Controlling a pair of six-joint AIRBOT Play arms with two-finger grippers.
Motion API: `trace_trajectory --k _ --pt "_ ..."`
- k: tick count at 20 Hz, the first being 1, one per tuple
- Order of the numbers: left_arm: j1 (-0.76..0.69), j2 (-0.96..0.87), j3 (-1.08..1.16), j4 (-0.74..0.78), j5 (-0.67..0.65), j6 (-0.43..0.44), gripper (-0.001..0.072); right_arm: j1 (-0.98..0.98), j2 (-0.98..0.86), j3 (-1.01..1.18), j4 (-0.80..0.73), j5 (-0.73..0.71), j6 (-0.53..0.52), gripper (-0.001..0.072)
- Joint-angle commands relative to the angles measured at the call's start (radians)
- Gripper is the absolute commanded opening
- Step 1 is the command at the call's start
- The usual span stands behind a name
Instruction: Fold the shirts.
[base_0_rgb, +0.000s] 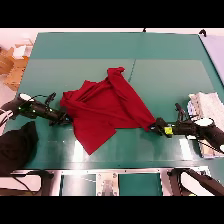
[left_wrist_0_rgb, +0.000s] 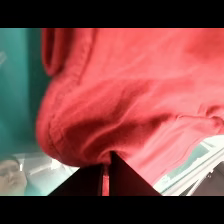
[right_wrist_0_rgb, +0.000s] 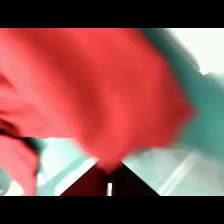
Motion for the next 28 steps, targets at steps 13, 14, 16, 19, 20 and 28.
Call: trace_trajectory --k 13,14,16,19,20,28 --pt "0.001 0.028 -0.01 0.137 -0.09 0.011 0.0033 -0.555 0.022 -0.025 0.214 0.145 -0.014 0.0011" --pt "0.001 0.03 -0.008 0.098 -0.112 0.026 0.0034 -0.554 0.022 -0.041 0.224 0.148 -0.047 0.0011" --pt "0.001 0.072 0.035 0.008 -0.169 0.056 0.0033 -0.555 0.025 -0.013 0.347 0.18 -0.122 0.001" --pt "0.001 0.24 0.245 -0.151 -0.244 0.058 0.0032 -0.546 0.027 0.199 0.703 0.364 -0.201 0.001" --pt "0.001 0.303 0.354 -0.205 -0.251 0.045 0.0033 -0.537 0.03 0.309 0.782 0.412 -0.2 0.0011" --pt "0.001 0.551 1.451 -0.258 0.074 -0.011 0.0033 -0.58 0.082 1.441 0.859 0.264 -0.099 0.001"
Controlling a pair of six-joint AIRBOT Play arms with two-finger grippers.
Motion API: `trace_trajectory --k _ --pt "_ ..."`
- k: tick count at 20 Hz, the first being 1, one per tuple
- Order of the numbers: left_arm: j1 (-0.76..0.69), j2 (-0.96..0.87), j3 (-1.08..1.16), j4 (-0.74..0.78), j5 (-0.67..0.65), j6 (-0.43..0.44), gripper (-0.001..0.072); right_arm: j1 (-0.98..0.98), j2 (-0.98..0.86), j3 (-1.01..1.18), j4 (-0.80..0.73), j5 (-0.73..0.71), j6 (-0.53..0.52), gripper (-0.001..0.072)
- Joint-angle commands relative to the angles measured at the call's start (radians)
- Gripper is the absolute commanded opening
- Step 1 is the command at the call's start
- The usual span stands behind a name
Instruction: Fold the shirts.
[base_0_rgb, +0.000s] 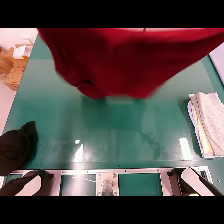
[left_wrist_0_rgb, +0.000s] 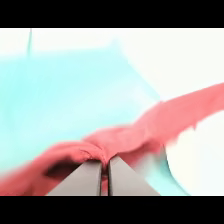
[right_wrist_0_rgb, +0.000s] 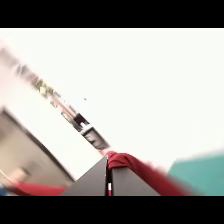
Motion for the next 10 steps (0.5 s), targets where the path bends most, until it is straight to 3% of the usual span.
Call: trace_trajectory --k 1,4,10 --pt "0.0 0.076 0.36 0.022 0.183 -0.017 0.0033 -0.051 0.007 0.463 0.035 -0.123 0.021 0.001" --pt "0.0 0.124 0.336 0.083 0.213 -0.018 0.0034 -0.135 0.008 0.632 0.004 -0.188 0.066 0.001" --pt "0.0 0.126 0.041 0.097 0.124 -0.018 0.0033 -0.133 0.035 0.511 -0.239 -0.091 0.072 0.0011"
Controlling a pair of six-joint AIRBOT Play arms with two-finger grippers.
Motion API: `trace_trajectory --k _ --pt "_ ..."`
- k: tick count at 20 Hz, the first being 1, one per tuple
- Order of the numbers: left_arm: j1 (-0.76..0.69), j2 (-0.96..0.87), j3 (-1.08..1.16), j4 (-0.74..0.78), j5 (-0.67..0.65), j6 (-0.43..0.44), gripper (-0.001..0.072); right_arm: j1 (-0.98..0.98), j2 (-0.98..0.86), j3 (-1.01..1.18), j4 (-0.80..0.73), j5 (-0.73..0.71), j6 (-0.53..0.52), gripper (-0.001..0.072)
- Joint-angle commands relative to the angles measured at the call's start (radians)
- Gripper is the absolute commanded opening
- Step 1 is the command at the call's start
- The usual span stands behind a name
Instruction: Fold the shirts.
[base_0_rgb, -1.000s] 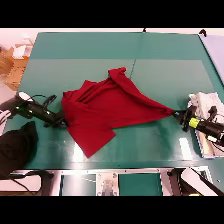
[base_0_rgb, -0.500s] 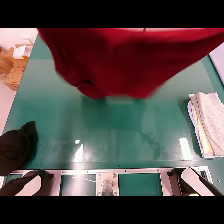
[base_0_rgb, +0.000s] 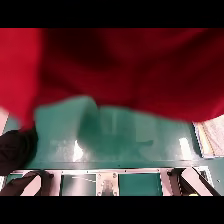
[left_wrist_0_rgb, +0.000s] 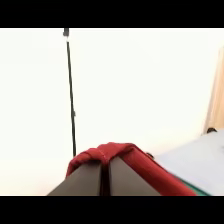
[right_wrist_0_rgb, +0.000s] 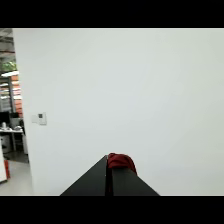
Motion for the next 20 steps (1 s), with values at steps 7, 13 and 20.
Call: trace_trajectory --k 7,13,20 --pt "0.0 -0.212 -0.637 0.003 0.093 0.159 0.0033 0.532 -0.085 -0.633 -0.663 -0.281 -0.002 0.0011" --pt "-0.061 -0.693 -0.693 -0.184 0.259 0.336 0.0034 0.679 -0.528 -0.787 -0.61 -0.564 -0.001 0.0011" --pt "0.03 -0.786 -0.62 -0.203 0.199 0.288 0.0705 0.576 -0.715 -0.603 -0.576 -0.385 -0.001 0.0322"
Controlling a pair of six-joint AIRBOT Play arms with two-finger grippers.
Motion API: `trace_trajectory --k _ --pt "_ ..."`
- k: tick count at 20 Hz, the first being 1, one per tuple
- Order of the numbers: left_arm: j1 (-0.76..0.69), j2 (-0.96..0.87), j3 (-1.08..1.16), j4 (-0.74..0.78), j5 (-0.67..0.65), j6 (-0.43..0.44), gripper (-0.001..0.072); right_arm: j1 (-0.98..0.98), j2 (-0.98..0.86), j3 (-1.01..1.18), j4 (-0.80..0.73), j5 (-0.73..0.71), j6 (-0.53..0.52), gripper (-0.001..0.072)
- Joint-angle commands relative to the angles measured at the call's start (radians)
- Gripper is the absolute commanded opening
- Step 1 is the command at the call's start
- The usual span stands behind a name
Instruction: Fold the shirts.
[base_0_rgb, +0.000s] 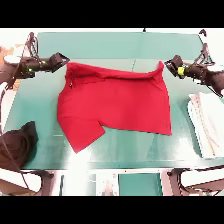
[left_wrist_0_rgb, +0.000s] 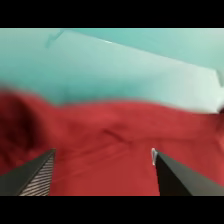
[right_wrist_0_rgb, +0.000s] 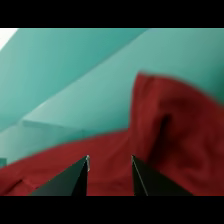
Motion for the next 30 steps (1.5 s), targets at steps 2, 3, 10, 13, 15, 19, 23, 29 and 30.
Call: trace_trajectory --k 2,3,10,13,15,19,23,29,30 --pt "0.161 -0.032 0.12 0.014 -0.278 -0.094 0.0704 -0.157 -0.036 0.116 -0.04 0.293 0.003 0.0311" --pt "0.218 -0.032 0.15 0.05 -0.391 -0.142 0.0704 -0.207 -0.023 0.114 -0.053 0.38 0.004 0.0258" --pt "0.348 -0.032 -0.059 0.385 -0.79 -0.243 0.0704 -0.377 0.229 -0.317 -0.211 0.528 -0.039 0.0259" --pt "0.348 -0.032 -0.256 0.436 -0.735 -0.216 0.0704 -0.439 0.335 -0.522 -0.211 0.476 -0.053 0.0259" --pt "0.348 -0.032 -0.336 0.428 -0.655 -0.178 0.0704 -0.454 0.362 -0.596 -0.21 0.475 -0.076 0.0259" --pt "0.344 -0.033 -0.404 0.327 -0.586 -0.103 0.0703 -0.452 0.37 -0.69 -0.21 0.476 -0.08 0.0259" --pt "0.258 -0.034 -0.432 0.313 -0.542 -0.068 0.0515 -0.453 0.37 -0.706 -0.211 0.478 -0.079 0.0259" --pt "0.228 -0.033 -0.391 0.365 -0.603 -0.054 0.0034 -0.501 0.387 -0.713 -0.266 0.549 -0.008 0.0258" --pt "0.236 -0.033 -0.388 0.37 -0.61 -0.056 0.0034 -0.523 0.407 -0.72 -0.331 0.55 0.032 0.0259"
